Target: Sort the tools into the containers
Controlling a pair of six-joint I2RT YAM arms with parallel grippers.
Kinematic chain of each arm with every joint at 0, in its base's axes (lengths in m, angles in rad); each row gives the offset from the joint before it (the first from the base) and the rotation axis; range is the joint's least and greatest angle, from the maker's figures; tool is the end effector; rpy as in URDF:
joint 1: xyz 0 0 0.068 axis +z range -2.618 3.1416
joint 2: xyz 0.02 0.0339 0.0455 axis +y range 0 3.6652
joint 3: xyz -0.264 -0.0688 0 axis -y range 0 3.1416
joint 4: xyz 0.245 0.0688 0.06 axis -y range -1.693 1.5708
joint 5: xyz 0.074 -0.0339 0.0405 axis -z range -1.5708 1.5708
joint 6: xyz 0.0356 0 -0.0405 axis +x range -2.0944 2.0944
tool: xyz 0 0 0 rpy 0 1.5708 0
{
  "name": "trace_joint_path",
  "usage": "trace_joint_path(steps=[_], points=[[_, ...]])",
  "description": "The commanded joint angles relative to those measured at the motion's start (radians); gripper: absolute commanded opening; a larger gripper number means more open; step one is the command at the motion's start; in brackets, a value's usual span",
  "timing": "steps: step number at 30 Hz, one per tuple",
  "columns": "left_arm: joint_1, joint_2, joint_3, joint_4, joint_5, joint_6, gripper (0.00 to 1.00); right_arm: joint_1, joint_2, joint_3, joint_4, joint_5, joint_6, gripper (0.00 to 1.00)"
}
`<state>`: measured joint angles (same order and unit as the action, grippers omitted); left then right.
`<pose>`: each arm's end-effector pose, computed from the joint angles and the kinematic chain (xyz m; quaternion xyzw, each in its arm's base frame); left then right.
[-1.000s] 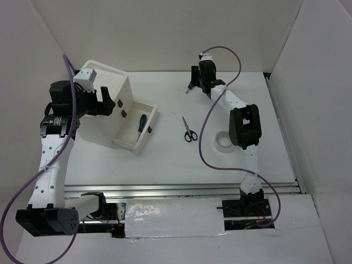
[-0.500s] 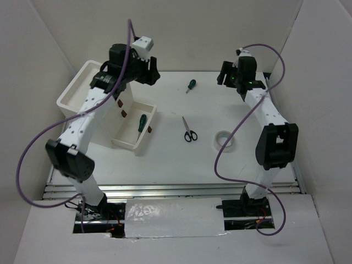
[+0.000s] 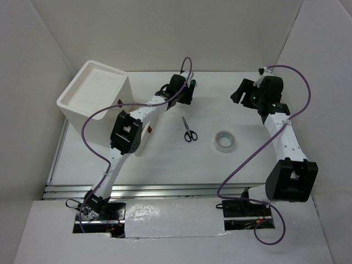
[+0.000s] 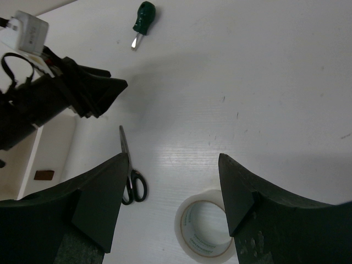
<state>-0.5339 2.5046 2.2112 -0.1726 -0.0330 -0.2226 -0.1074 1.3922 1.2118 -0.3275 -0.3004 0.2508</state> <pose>0.5016 -0.2952 0.2079 0.1234 0.8422 -0.1807 0.4928 0.3186 -0.0237 0.3358 0.0772 0.8522 0.1646 0.4905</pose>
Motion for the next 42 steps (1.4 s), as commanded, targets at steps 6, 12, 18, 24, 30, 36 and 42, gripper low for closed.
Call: trace_joint_path(steps=[6, 12, 18, 24, 30, 36, 42], points=[[0.011, 0.077, 0.039, 0.252, -0.105, -0.057, 0.64, -0.057, -0.064, -0.041, -0.01, -0.085, 0.087, 0.74], [0.028, 0.135, 0.054, 0.297, -0.062, -0.095, 0.58, -0.069, -0.056, -0.021, -0.027, -0.126, 0.117, 0.74], [0.038, 0.204, 0.131, 0.309, -0.015, -0.118, 0.57, -0.078, -0.041, -0.001, -0.041, -0.147, 0.13, 0.74], [0.046, 0.25, 0.195, 0.303, 0.011, -0.126, 0.57, -0.086, -0.015, 0.009, -0.048, -0.158, 0.137, 0.73], [0.06, 0.298, 0.263, 0.298, 0.05, -0.149, 0.51, -0.084, 0.033, 0.04, -0.053, -0.184, 0.142, 0.72], [0.086, 0.327, 0.291, 0.305, 0.07, -0.208, 0.44, -0.072, 0.076, 0.071, -0.053, -0.184, 0.142, 0.71], [0.098, 0.216, 0.098, 0.412, 0.105, -0.218, 0.23, -0.015, 0.177, 0.152, -0.007, -0.149, 0.142, 0.67]])
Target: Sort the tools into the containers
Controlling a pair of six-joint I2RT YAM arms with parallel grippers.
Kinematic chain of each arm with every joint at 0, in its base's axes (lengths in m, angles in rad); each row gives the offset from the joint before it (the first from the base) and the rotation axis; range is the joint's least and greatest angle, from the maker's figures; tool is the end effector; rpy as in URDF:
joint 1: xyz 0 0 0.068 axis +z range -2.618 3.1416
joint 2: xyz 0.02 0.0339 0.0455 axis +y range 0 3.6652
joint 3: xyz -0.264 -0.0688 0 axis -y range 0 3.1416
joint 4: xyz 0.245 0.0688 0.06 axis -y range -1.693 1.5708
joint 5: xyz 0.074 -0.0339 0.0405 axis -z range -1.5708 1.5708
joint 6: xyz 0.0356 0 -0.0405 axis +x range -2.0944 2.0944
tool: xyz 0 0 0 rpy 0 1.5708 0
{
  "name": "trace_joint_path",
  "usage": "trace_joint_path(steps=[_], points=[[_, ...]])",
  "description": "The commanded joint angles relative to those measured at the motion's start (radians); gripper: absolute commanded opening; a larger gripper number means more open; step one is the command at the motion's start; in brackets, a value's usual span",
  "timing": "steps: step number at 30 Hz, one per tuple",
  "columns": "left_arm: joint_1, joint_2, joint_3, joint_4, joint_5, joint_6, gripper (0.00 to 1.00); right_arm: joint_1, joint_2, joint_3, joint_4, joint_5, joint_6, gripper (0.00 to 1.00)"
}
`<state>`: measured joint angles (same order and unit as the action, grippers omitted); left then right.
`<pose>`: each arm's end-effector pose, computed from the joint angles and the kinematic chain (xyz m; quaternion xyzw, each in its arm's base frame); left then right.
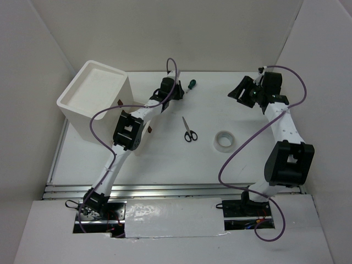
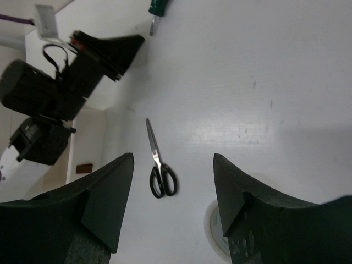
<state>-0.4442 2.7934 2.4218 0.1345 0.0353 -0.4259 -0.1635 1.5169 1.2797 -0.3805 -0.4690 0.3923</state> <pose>0.5636 -0.2696 0.1448 0.0181 0.7855 -0.2732 0.5550 0.3423 -0.0402 0.3166 0.1346 0.8603 0.2560 0.4197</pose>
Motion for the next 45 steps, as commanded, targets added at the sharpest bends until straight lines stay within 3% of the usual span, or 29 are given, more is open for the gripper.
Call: trace_joint_path(steps=[1, 3, 6, 9, 12, 16, 20, 26, 32, 34, 39, 42, 45], points=[[0.006, -0.105, -0.156, 0.14, 0.037, 0.008, 0.23, 0.054, 0.078, 0.149, 0.046, 0.038, 0.002, 0.67], [-0.01, -0.168, -0.214, 0.195, 0.023, 0.045, 0.29, 0.107, 0.175, 0.231, 0.035, 0.167, 0.02, 0.68], [-0.027, -0.302, -0.259, 0.174, -0.003, 0.11, 0.64, 0.157, 0.323, 0.457, 0.022, 0.326, 0.045, 0.72], [-0.013, -0.414, -0.297, 0.146, 0.03, 0.107, 0.7, 0.269, 0.486, 0.646, 0.026, 0.549, 0.013, 0.74], [-0.001, -0.504, -0.319, 0.1, 0.064, 0.107, 0.71, 0.343, 0.635, 0.787, 0.061, 0.7, -0.056, 0.74], [0.006, -0.609, -0.316, 0.037, 0.135, 0.113, 0.71, 0.395, 0.822, 0.944, 0.101, 0.731, -0.151, 0.75], [0.018, -0.727, -0.322, -0.039, 0.175, 0.101, 0.71, 0.413, 0.91, 1.0, 0.17, 0.681, -0.179, 0.7], [0.07, -0.868, -0.424, -0.159, 0.253, 0.047, 0.7, 0.417, 0.968, 0.978, 0.334, 0.63, -0.124, 0.7], [0.119, -0.956, -0.501, -0.24, 0.316, 0.004, 0.7, 0.421, 1.06, 1.105, 0.331, 0.592, -0.167, 0.66], [0.131, -0.98, -0.52, -0.265, 0.331, 0.004, 0.7, 0.426, 1.03, 1.063, 0.376, 0.509, -0.28, 0.71], [0.156, -1.031, -0.57, -0.292, 0.386, -0.005, 0.7, 0.45, 1.016, 1.023, 0.414, 0.524, -0.579, 0.79], [0.167, -1.051, -0.592, -0.299, 0.41, -0.014, 0.7, 0.44, 1.025, 1.026, 0.396, 0.494, -0.686, 0.79], [0.18, -1.068, -0.607, -0.305, 0.425, -0.028, 0.7, 0.423, 1.017, 0.956, 0.445, 0.434, -0.797, 0.87]])
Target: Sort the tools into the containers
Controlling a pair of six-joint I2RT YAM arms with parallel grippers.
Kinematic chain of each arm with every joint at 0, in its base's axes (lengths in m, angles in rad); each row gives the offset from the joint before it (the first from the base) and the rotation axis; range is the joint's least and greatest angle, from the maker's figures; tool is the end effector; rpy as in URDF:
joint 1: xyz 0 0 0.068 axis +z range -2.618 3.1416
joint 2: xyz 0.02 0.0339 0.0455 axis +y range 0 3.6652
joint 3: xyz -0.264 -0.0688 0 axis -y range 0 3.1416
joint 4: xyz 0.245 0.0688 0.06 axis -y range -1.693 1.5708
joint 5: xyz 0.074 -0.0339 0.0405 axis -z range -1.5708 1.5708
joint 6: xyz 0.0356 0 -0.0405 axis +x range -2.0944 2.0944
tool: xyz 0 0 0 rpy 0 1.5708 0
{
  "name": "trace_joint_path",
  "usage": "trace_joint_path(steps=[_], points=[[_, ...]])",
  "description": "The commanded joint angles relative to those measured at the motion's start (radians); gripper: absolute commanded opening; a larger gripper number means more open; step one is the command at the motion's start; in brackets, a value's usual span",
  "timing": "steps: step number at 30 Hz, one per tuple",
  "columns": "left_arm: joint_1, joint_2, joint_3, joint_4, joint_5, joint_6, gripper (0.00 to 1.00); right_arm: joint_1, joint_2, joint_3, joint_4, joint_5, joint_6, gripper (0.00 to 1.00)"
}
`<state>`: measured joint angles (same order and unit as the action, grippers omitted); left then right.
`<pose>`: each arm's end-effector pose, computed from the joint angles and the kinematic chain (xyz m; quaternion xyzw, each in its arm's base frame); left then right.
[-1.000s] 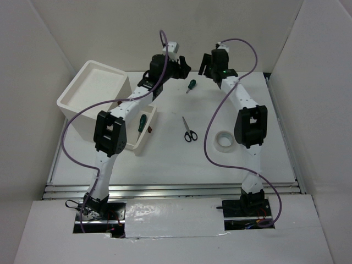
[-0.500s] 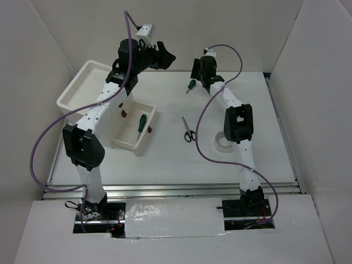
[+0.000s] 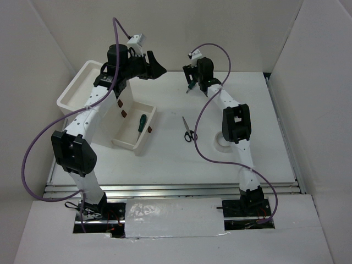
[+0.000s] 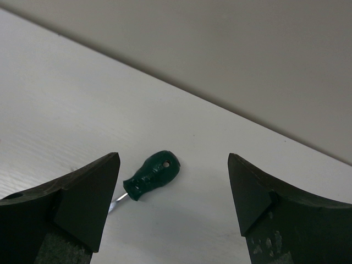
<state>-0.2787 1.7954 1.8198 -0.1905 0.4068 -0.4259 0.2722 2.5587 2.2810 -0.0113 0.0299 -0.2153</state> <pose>0.4071 -0.1311 0.4192 0.0752 0.7552 -0.3630 0.5406 0.5758 0.1596 0.2181 -0.1848 0.7799 0.0050 0.5979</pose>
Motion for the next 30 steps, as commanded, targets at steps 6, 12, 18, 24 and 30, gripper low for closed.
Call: trace_joint_path(steps=[6, 12, 18, 24, 30], points=[[0.038, -0.106, -0.059, 0.011, 0.067, -0.047, 0.7, -0.024, 0.017, -0.031, 0.118, -0.096, -0.37, 0.94], [0.058, -0.129, -0.093, 0.005, 0.075, -0.059, 0.7, -0.027, 0.107, 0.064, 0.166, -0.11, -0.449, 0.9], [0.081, -0.133, -0.097, -0.001, 0.082, -0.08, 0.7, -0.022, 0.135, 0.015, 0.249, -0.127, -0.602, 0.88], [0.092, -0.14, -0.102, -0.006, 0.092, -0.082, 0.7, -0.034, 0.152, 0.029, 0.212, -0.188, -0.682, 0.86], [0.102, -0.148, -0.12, -0.006, 0.087, -0.07, 0.7, -0.042, 0.065, -0.086, 0.149, -0.335, -0.714, 0.82]])
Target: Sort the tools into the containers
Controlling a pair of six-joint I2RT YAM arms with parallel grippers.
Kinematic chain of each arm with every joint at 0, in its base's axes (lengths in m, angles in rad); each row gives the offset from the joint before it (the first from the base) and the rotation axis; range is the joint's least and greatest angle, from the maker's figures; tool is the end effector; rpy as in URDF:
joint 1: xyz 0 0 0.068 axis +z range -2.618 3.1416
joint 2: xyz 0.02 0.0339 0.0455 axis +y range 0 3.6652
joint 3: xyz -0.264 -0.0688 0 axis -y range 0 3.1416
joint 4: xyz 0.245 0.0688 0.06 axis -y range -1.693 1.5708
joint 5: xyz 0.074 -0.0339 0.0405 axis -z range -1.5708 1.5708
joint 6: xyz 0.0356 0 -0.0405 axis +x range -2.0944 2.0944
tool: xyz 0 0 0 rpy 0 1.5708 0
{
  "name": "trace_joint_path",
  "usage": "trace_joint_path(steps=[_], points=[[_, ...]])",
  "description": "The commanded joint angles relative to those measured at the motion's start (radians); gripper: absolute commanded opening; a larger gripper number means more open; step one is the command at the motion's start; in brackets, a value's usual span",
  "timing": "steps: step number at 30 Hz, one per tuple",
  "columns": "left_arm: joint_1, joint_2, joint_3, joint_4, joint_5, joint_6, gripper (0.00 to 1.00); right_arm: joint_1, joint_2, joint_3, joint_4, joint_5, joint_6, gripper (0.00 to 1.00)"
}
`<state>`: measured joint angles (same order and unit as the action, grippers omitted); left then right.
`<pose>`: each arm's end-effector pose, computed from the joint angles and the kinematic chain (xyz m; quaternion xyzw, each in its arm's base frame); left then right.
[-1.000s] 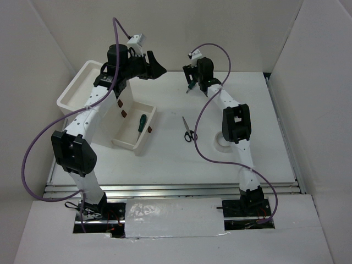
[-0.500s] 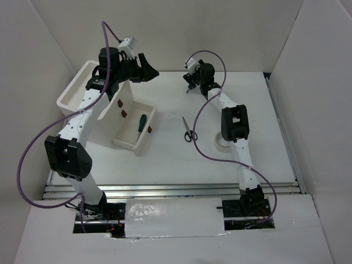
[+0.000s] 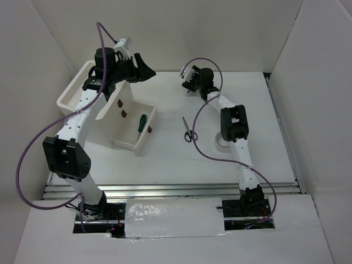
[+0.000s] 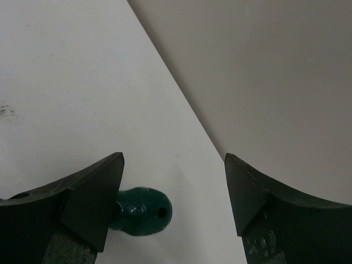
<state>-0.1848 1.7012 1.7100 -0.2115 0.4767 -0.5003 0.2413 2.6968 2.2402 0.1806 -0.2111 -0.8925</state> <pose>0.3924 -0.0900 0.4161 0.0290 0.7672 -0.3786 0.5169 0.5899 0.1529 0.1433 -0.4796 0.6350 -0.1122 0.5951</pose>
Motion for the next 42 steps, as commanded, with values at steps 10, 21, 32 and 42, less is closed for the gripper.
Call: trace_joint_path(steps=[10, 21, 32, 42], points=[[0.015, -0.071, -0.029, 0.008, 0.019, 0.009, 0.7, 0.001, -0.268, -0.203, -0.257, -0.231, -0.014, 0.72], [0.015, -0.086, -0.049, 0.017, 0.026, -0.003, 0.71, -0.045, -0.48, -0.343, -0.512, -0.415, 0.144, 0.65], [0.01, -0.097, -0.061, 0.006, 0.019, -0.007, 0.71, -0.074, -0.316, -0.048, -0.451, -0.306, 0.857, 0.83], [0.024, -0.092, -0.072, -0.009, 0.019, -0.032, 0.71, 0.038, -0.131, 0.189, -0.642, 0.005, 0.822, 0.82]])
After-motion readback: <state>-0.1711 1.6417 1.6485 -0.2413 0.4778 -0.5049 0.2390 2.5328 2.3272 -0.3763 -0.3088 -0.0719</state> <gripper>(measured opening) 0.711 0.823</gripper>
